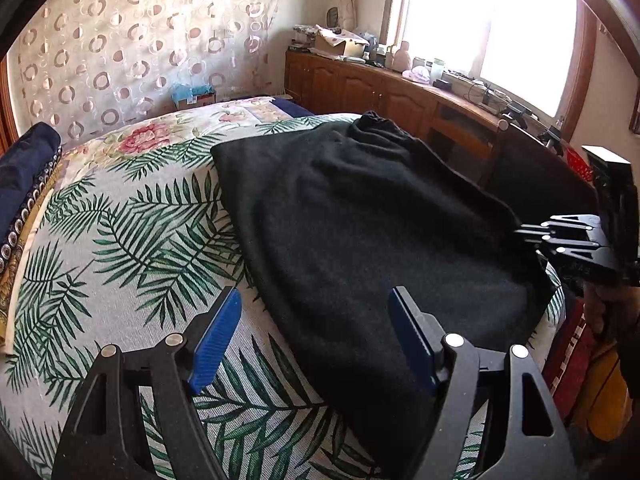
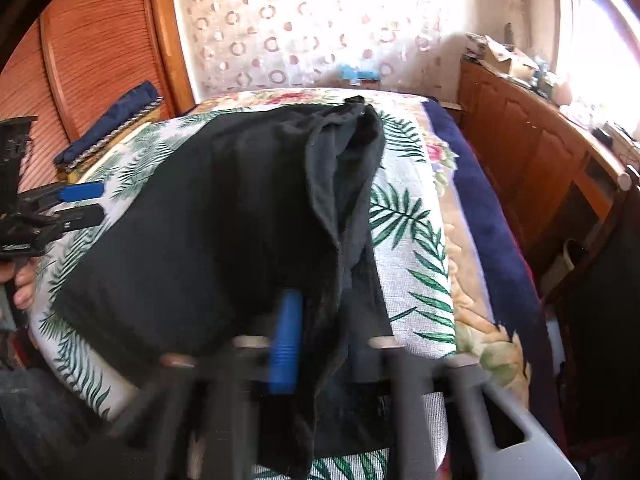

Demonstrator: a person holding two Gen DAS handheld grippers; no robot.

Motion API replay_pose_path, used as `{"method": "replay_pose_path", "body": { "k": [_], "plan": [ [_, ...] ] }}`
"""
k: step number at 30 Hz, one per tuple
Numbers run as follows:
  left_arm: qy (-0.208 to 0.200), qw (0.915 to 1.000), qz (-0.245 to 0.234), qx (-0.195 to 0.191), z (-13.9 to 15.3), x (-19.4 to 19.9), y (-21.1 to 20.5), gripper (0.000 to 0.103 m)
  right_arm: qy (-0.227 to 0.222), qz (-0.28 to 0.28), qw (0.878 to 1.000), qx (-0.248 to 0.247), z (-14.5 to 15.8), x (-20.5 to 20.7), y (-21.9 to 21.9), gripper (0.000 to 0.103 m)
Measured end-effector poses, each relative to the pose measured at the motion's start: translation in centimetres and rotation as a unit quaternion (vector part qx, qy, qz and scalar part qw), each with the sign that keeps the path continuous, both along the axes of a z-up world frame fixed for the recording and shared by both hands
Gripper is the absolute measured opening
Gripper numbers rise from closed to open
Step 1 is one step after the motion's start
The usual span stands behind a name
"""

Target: Fold small clothes

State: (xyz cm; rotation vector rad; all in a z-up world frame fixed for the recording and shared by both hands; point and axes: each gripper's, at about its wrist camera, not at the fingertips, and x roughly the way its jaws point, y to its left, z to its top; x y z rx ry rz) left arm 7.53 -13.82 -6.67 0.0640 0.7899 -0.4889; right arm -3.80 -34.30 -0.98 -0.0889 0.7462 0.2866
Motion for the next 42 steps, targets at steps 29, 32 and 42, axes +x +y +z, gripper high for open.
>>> {"method": "replay_pose_path", "body": {
  "k": [29, 32, 42],
  "plan": [
    [0.027, 0.9995, -0.012, 0.007, -1.8, -2.0, 1.6, 0.076, 0.039, -0.037, 0.998, 0.019, -0.9, 0.2, -1.9, 0.050],
    [0.022, 0.9997, -0.010, -0.002, -1.6, -2.5, 2.1, 0.076, 0.037, -0.026, 0.999, -0.001, -1.0, 0.2, -1.1, 0.050],
    [0.047, 0.9975, -0.048, -0.019, -1.8, -4.0, 1.6, 0.071, 0.035, 0.011, 0.999, 0.007, -1.4, 0.1, -0.3, 0.015]
  ]
}}
